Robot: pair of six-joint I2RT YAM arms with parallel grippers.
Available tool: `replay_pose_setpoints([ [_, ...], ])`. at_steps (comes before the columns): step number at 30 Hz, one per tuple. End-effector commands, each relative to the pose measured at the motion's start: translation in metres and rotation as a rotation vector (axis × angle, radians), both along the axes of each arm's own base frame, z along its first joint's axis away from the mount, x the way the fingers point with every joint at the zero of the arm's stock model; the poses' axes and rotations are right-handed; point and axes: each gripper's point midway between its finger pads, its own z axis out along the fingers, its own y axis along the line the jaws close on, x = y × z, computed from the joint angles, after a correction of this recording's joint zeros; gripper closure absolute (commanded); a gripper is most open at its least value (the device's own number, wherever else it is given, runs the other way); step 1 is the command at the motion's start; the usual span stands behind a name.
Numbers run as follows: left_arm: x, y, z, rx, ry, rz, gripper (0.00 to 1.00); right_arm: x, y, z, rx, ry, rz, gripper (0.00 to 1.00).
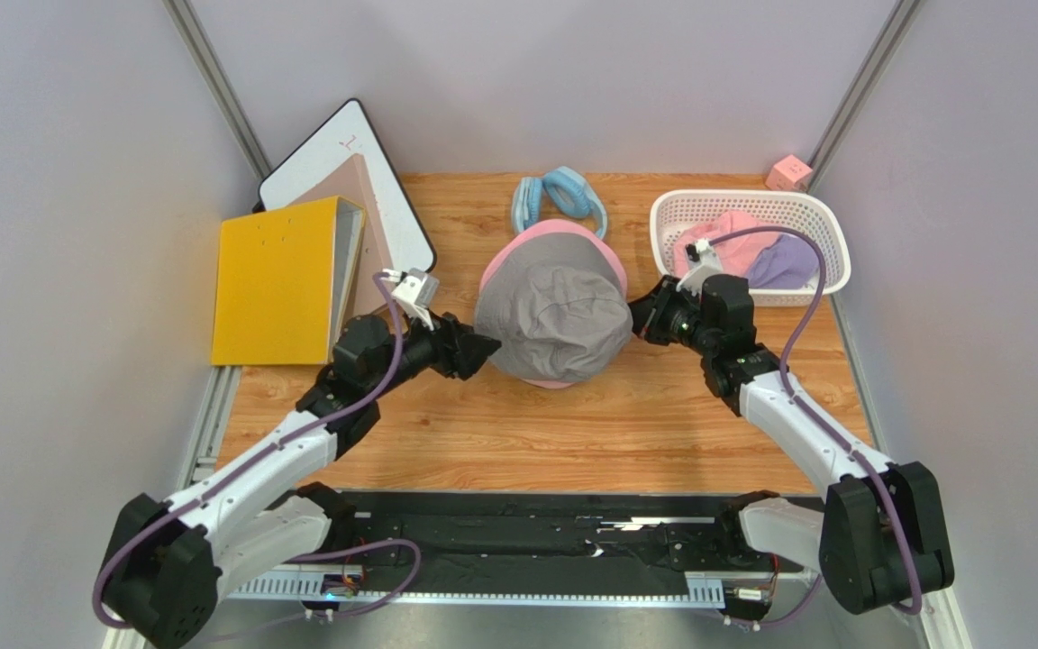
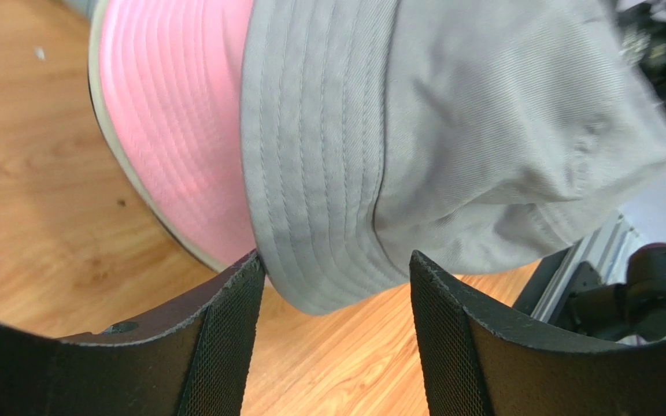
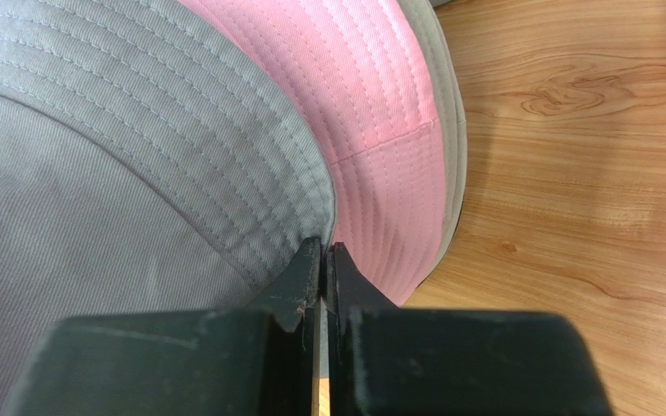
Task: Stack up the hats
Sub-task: Stack the hat on the hat.
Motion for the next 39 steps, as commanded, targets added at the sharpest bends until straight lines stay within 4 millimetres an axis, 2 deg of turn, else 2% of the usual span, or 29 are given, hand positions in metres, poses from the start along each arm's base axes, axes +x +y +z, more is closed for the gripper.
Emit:
replay_pose_setpoints([
  [1,0.007,0.005,0.031,-0.047,-0.078,0.001,0.32,0.005,-0.005,0.006,-0.038,-0.017,-0.014,1.00],
  [3,0.018,0.009,0.041,-0.049,-0.099,0.011,0.32,0.004,-0.003,0.006,-0.032,-0.014,-0.006,1.00],
  [4,0.023,0.008,0.037,-0.045,-0.085,0.006,0.32,0.004,-0.003,0.007,-0.030,-0.018,-0.003,1.00],
  [8,0.040,0.010,0.049,-0.073,-0.123,-0.014,0.32,0.002,-0.002,0.011,-0.024,-0.025,0.007,1.00],
  [9,0.045,0.009,0.045,-0.074,-0.110,-0.018,0.32,0.002,-0.002,0.013,-0.022,-0.029,0.008,1.00],
  [11,0.048,0.007,0.054,-0.110,-0.135,-0.042,0.32,0.001,-0.001,0.014,-0.023,-0.031,0.012,1.00],
  [12,0.050,0.005,0.053,-0.117,-0.129,-0.050,0.32,0.001,-0.001,0.015,-0.025,-0.034,0.013,1.00],
  [16,0.049,-0.006,0.069,-0.179,-0.156,-0.120,0.33,0.001,-0.002,0.016,-0.035,-0.034,0.017,1.00],
  [23,0.048,-0.018,0.074,-0.244,-0.149,-0.194,0.39,0.002,-0.001,0.017,-0.033,-0.030,0.018,1.00],
  [28,0.052,-0.021,0.075,-0.253,-0.126,-0.201,0.61,0.002,-0.001,0.020,-0.031,-0.035,0.017,1.00],
  [32,0.061,-0.023,0.075,-0.266,-0.111,-0.185,0.91,0.001,-0.002,0.029,-0.031,-0.049,0.015,1.00],
  [34,0.067,-0.022,0.079,-0.272,-0.111,-0.161,0.99,-0.001,-0.003,0.031,-0.035,-0.035,0.006,1.00],
  [35,0.070,-0.021,0.078,-0.275,-0.103,-0.154,1.00,0.001,-0.003,0.039,-0.032,-0.051,0.002,1.00],
  [37,0.077,-0.020,0.083,-0.283,-0.098,-0.131,1.00,0.001,-0.005,0.044,-0.035,-0.046,-0.008,1.00],
  [39,0.086,-0.018,0.076,-0.276,-0.062,-0.096,1.00,0.004,-0.006,0.049,-0.042,-0.034,-0.018,1.00],
])
